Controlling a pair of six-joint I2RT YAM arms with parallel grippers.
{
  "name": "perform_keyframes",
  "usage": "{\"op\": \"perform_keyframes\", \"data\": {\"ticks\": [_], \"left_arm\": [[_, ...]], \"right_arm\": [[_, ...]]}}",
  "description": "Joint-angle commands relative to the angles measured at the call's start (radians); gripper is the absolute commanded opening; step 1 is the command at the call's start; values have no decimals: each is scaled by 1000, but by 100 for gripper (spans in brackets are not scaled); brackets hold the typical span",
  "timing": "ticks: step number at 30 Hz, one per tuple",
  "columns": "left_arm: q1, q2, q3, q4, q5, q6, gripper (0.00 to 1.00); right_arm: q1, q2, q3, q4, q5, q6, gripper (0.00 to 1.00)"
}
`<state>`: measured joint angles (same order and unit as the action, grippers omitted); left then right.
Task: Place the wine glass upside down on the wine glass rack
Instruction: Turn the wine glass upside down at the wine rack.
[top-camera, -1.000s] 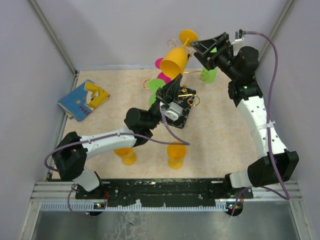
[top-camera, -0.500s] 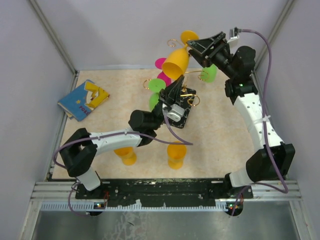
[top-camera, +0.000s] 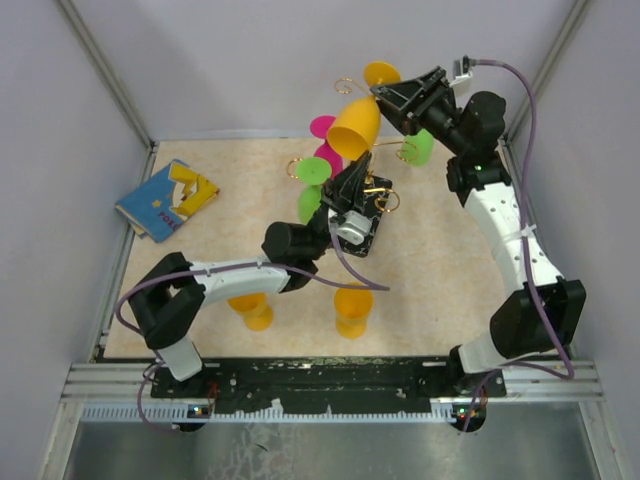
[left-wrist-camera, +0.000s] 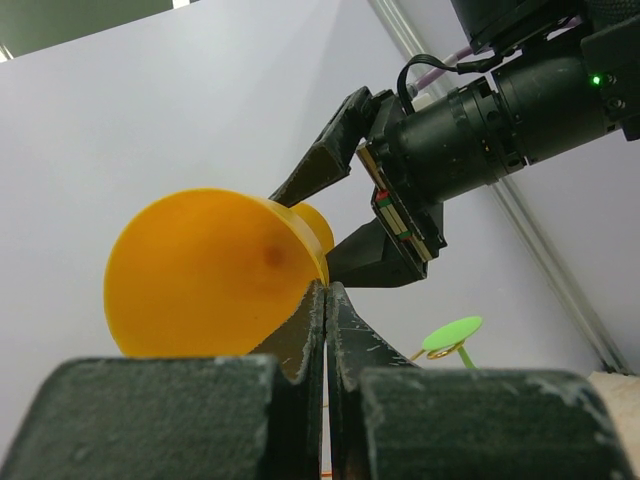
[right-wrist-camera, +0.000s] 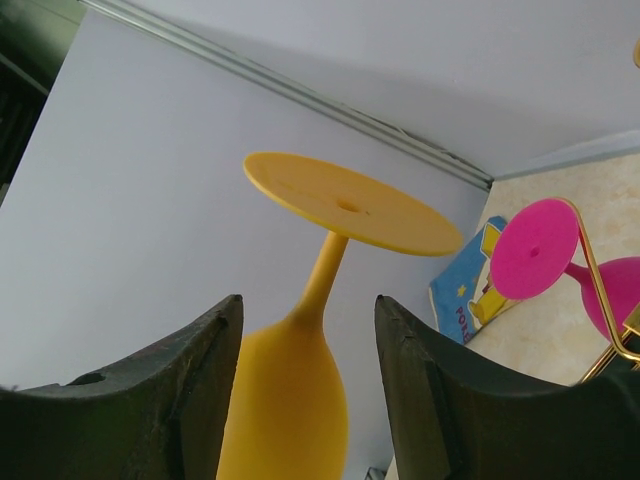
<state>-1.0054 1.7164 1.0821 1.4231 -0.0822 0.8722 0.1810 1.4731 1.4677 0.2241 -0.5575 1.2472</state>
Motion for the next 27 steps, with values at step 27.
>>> {"op": "perform_keyframes", "data": {"ticks": [27], "left_arm": [[4,107,104,114,35,-27,0]], "right_arm": [[50,25,73,3,-18,-65,37]]}}
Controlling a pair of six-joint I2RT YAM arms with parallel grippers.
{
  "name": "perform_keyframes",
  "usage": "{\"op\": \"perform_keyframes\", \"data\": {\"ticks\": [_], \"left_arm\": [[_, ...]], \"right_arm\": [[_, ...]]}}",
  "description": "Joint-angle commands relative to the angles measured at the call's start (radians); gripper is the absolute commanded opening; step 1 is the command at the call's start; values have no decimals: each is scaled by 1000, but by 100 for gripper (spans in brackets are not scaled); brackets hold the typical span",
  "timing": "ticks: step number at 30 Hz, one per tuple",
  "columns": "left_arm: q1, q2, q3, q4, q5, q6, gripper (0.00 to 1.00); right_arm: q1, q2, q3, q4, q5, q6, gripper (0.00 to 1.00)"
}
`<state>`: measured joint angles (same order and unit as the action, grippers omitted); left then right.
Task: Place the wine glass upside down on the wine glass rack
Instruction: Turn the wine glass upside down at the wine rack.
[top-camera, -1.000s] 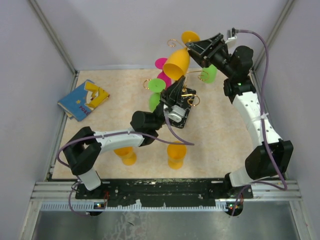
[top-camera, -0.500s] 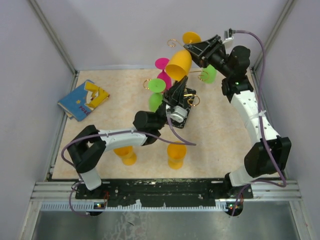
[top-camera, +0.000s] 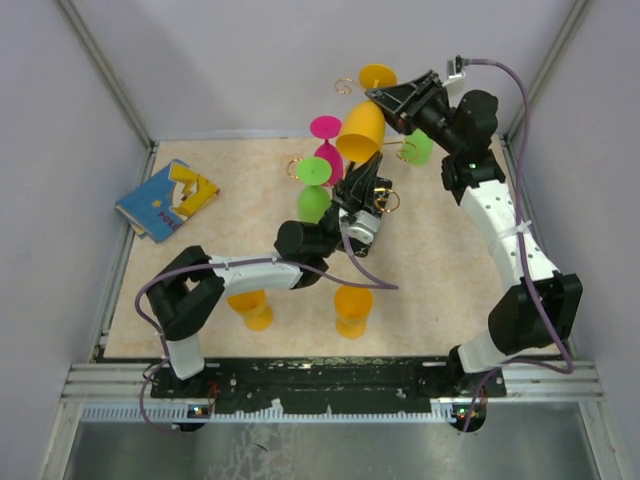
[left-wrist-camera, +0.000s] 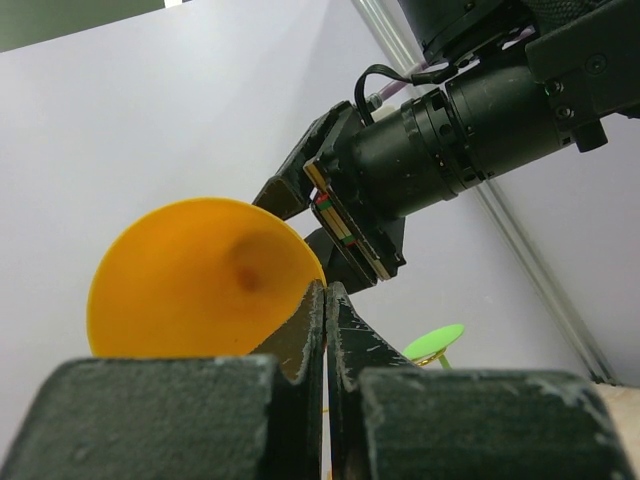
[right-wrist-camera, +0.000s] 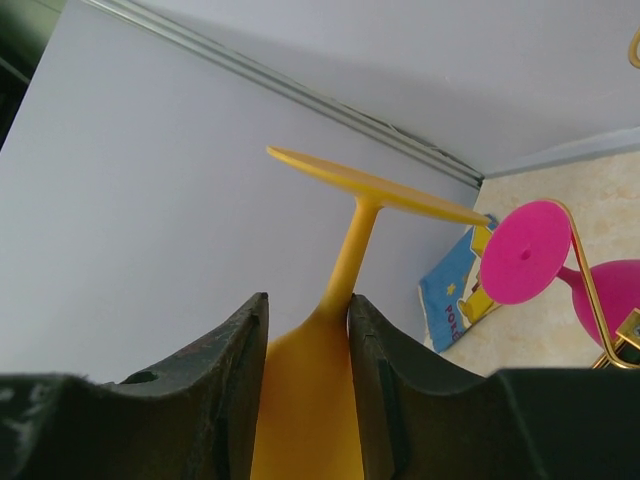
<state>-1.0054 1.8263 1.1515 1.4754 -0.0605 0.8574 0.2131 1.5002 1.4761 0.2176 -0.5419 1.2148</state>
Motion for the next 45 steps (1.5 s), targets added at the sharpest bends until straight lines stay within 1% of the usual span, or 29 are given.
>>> {"op": "perform_keyframes", "data": {"ticks": [1,12,27,33,38,42,45], "left_arm": [[4,-4,31,63,13,-11,0],[4,-36,-17,57,18,-11,0],[4,-75,-75,38,23,-1,0],[4,-96,-116,24,4,6,7],[4,-118,-147,6,-6,-9,10],[4,-136,-178,-9,-7,-27,20],[4,-147,-194,-23,-12,-36,24]], "right_arm": [[18,-2,66,9,-33,-36,35],[18,11,66,19,-32,-36,23],[16,11,73,-3,2,-81,19],[6,15,88,-11,15,-96,17],[4,25,107,-19,29,-117,14],[-2,37,138,-30,35,-138,14],[-6,42,152,-41,46,-157,13]]}}
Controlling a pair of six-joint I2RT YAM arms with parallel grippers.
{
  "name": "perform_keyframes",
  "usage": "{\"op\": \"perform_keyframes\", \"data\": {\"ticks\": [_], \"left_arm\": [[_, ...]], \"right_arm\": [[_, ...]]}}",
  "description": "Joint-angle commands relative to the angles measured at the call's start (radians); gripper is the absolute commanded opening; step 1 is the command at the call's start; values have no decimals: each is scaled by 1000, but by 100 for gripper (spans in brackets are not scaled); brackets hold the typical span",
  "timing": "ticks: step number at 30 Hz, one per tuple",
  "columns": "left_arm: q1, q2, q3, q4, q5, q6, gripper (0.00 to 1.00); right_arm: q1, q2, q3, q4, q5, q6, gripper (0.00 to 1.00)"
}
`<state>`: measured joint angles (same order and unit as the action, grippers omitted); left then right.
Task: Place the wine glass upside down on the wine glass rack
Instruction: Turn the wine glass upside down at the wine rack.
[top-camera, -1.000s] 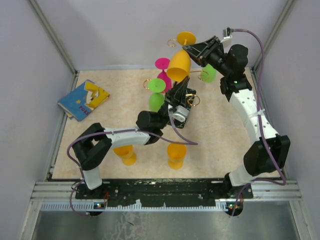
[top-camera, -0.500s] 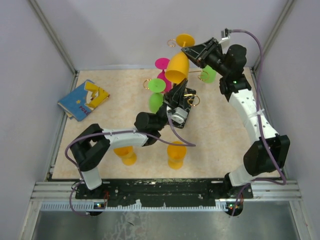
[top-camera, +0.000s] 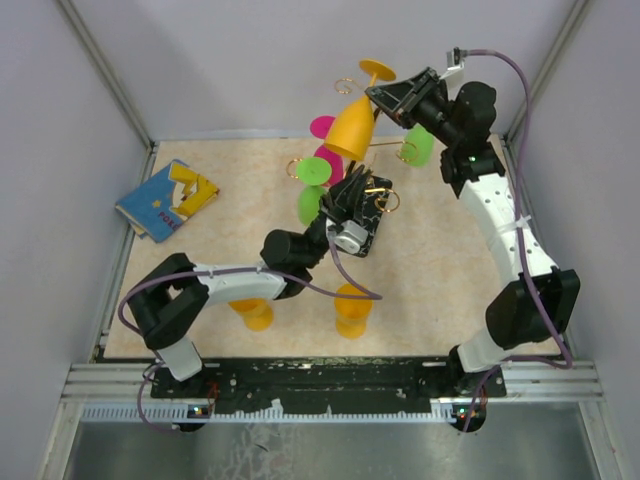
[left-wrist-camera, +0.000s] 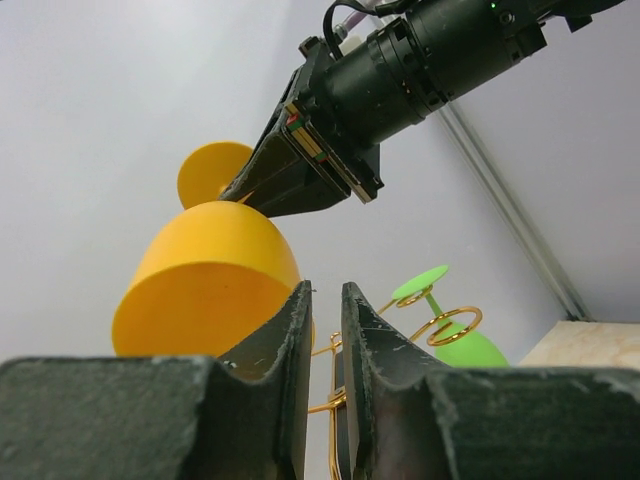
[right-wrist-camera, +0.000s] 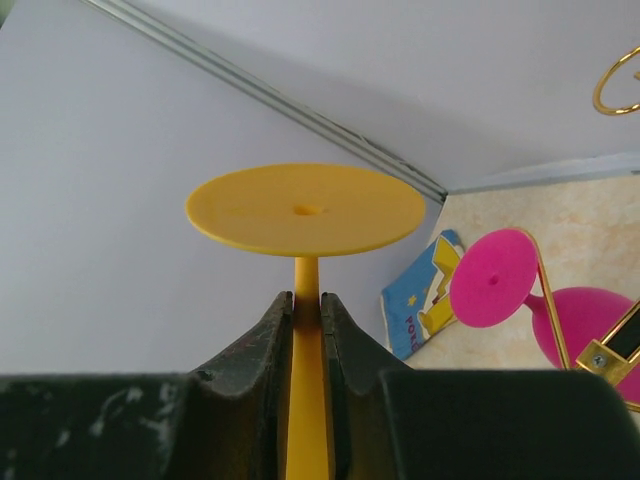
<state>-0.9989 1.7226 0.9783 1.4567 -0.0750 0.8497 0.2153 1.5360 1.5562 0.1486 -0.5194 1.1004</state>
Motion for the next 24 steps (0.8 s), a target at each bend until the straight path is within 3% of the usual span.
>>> {"op": "perform_keyframes", "data": {"ticks": [1,14,24], "left_arm": [[-3,-48,-26,-10,1,-29,24],[-2,-113,-59,-50,-83,-81,27],[24,-231,102,-365,-122,-260,43]], "right_arm": [[-11,8,77,24,29,-51,13],[-68,-33,101,-62,94,-227,12],[-100,-164,90,-197,219,-448,7]]}}
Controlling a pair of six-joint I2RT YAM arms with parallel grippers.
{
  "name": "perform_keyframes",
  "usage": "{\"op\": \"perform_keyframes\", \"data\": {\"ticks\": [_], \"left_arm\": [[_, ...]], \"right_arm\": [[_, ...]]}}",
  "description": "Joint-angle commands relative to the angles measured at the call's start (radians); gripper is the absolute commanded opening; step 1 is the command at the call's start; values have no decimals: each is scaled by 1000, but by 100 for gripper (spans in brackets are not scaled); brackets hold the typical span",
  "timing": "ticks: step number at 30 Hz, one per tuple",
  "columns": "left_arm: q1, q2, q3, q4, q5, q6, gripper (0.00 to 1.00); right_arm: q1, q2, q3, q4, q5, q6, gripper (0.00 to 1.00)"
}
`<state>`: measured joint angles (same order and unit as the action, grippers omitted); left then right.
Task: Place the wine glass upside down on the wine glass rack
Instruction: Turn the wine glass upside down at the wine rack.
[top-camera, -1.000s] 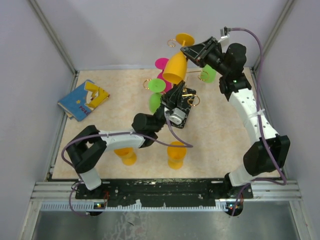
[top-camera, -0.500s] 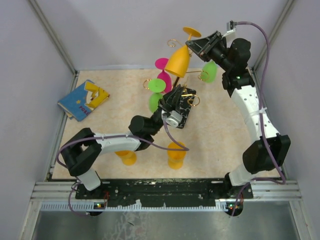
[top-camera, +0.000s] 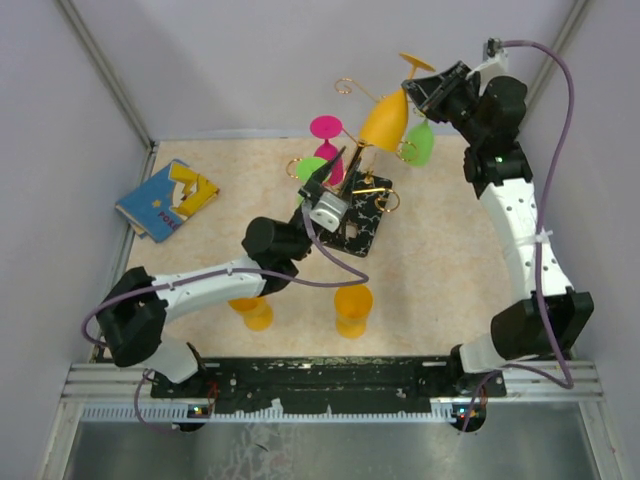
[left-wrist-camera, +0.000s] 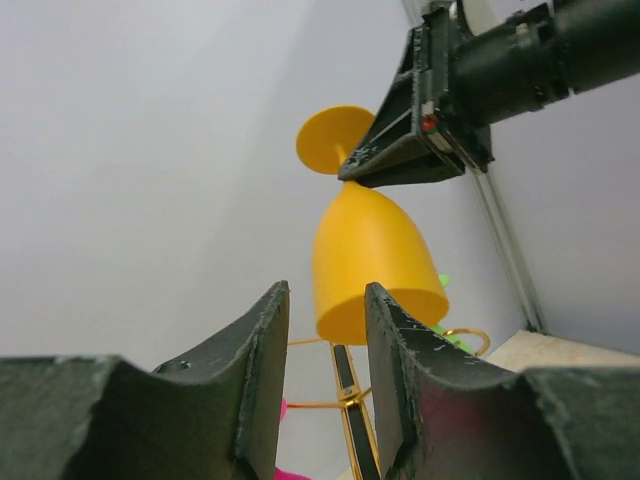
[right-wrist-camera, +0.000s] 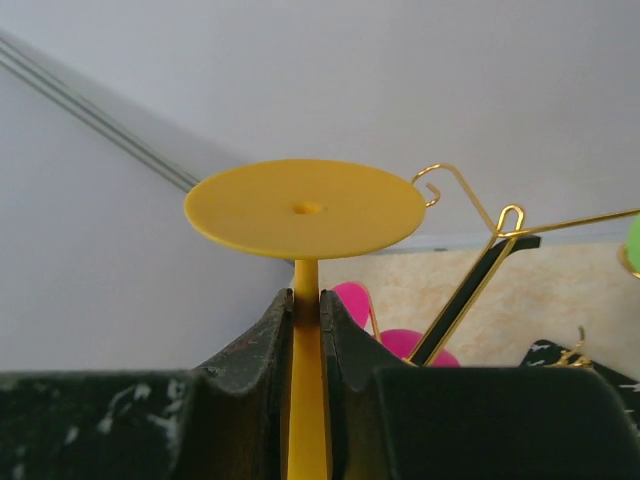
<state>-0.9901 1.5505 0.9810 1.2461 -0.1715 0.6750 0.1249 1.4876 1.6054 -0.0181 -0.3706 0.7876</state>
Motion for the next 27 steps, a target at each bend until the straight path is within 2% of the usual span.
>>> {"op": "perform_keyframes", "data": {"ticks": [1,6,11,15,20,27], "left_arm": [[24,-67,133,-209,-29,-104,43],[85,-82,264,-406,-38,-190,45],[150,-85,304,-466,-17,-244,46],[208,-92,327,-498,11,-297,46],[284,-83,455,-648,60,-383,52],[348,-86,543,-764,121,-381,66]], "right_arm": [[-12,-131,44,-60,87,-166,6],[-14,-233,31,-173,114,-343,1],[-15,-333,-50,-289,166,-455,0],[-15,-413,-167,-322,230,-484,0],[-15,-485,-360,-251,226,-425,0],[-14,-524,-608,11,171,-461,0]]}}
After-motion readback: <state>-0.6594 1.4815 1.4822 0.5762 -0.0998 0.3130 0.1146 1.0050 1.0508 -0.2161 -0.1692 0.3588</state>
